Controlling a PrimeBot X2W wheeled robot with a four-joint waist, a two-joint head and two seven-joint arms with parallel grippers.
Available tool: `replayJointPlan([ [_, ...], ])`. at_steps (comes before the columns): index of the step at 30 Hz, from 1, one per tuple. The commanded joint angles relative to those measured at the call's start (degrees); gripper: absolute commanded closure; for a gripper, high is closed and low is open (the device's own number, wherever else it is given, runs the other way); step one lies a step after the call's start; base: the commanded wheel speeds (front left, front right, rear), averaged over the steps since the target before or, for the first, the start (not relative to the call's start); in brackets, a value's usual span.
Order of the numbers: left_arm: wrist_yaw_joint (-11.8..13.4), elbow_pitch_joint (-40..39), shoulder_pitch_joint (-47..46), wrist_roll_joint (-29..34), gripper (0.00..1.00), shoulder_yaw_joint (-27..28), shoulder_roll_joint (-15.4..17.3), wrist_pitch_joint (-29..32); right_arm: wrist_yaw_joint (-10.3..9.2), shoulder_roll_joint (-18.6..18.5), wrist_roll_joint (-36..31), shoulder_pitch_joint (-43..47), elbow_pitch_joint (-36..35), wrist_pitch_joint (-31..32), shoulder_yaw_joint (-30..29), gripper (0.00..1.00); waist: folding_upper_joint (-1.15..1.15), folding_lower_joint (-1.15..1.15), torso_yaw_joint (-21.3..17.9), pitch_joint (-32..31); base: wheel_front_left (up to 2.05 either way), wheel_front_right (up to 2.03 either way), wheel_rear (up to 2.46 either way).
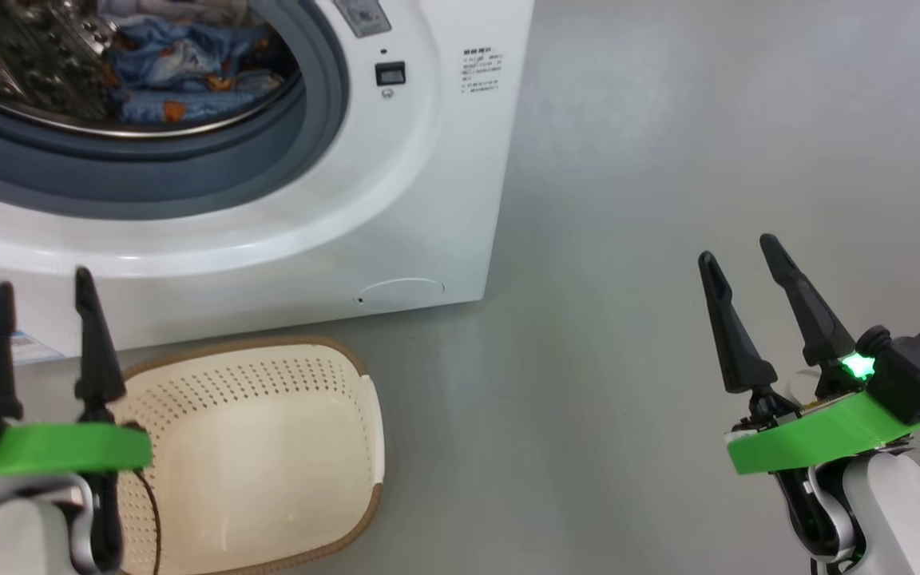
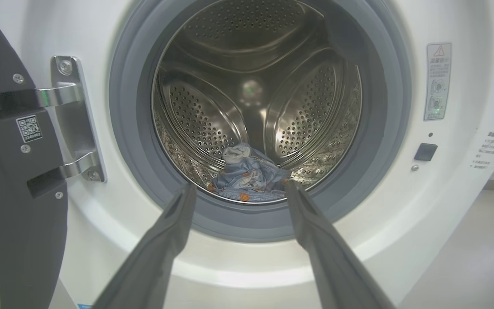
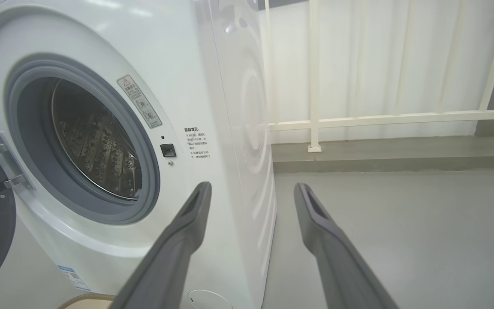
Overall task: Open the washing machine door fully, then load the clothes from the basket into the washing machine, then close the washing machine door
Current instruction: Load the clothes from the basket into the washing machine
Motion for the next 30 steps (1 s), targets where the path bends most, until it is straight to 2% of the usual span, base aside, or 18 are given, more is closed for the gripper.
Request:
replayJointPlan([
  [1,0.03,-2.09,1.04,0.84,0.0,1.55,1.43,-0.3,0.26,-0.8,0.33,0.53,-1.23,-0.44,0.81,0.0,0.0,0.0,0.22,-0.77,0.0,0.0,0.0],
  [15,0.03,-6.45,11.51,0.67,0.0,0.76,0.46,-0.3,0.26,-1.97,0.79,5.28,-1.04,-0.44,-0.86,0.0,0.0,0.0,1.01,-5.8,0.0,0.0,0.0],
  [30,0.03,-9.94,18.7,1.81,0.0,1.34,-0.34,-0.3,0.26,-2.71,1.11,9.49,-1.33,-0.44,-2.52,0.0,0.0,0.0,1.76,-9.47,0.0,0.0,0.0],
])
